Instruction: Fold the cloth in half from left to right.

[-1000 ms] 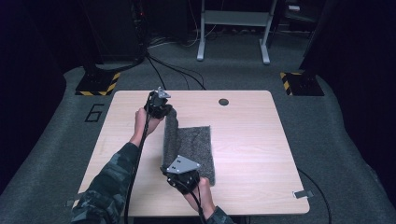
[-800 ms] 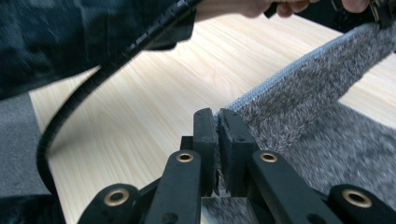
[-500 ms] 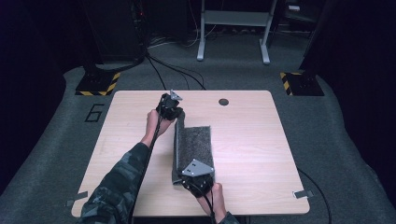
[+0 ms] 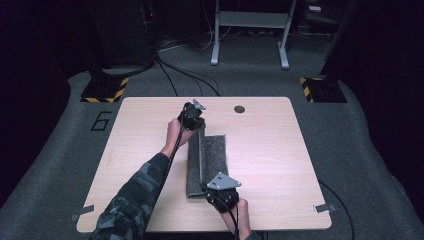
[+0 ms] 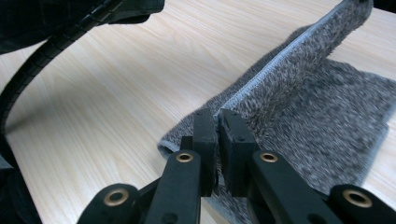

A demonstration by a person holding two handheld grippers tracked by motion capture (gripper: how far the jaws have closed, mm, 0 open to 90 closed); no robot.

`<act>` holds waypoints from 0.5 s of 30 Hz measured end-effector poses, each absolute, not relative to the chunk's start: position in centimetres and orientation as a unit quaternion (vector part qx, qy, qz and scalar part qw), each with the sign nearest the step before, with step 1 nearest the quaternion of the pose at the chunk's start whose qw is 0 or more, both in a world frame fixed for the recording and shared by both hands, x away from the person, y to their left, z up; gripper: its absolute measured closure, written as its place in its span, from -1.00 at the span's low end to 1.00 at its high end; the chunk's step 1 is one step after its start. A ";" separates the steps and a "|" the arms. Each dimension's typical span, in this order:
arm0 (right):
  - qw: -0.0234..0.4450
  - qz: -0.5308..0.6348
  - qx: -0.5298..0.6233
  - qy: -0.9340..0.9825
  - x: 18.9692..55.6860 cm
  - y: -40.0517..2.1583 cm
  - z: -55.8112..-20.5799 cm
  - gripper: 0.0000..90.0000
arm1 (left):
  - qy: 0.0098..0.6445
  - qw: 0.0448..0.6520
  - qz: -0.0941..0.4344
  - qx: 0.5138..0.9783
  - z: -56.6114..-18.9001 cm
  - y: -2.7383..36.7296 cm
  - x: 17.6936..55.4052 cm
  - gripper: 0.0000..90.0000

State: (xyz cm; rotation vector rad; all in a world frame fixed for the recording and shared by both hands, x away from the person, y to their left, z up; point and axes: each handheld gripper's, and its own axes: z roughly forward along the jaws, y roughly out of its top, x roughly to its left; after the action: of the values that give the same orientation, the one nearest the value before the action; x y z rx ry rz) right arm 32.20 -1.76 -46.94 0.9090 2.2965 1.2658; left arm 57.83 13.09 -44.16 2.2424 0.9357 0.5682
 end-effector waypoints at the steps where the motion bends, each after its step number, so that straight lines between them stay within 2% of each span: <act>1: 0.184 0.448 0.325 0.812 32.2 -1.9 -47.0 0.91 | 0.354 0.317 0.215 0.853 -44.3 12.9 57.9 0.91; 15: 0.171 0.439 0.346 0.811 31.9 -3.5 -48.3 0.90 | 0.339 0.308 0.212 0.863 -45.3 10.4 57.8 0.91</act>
State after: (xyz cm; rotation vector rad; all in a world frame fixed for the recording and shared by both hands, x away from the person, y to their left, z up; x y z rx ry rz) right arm 31.92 -3.51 -48.35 0.9823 2.3030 1.2475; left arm 57.78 10.42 -45.27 2.2820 0.8951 0.5602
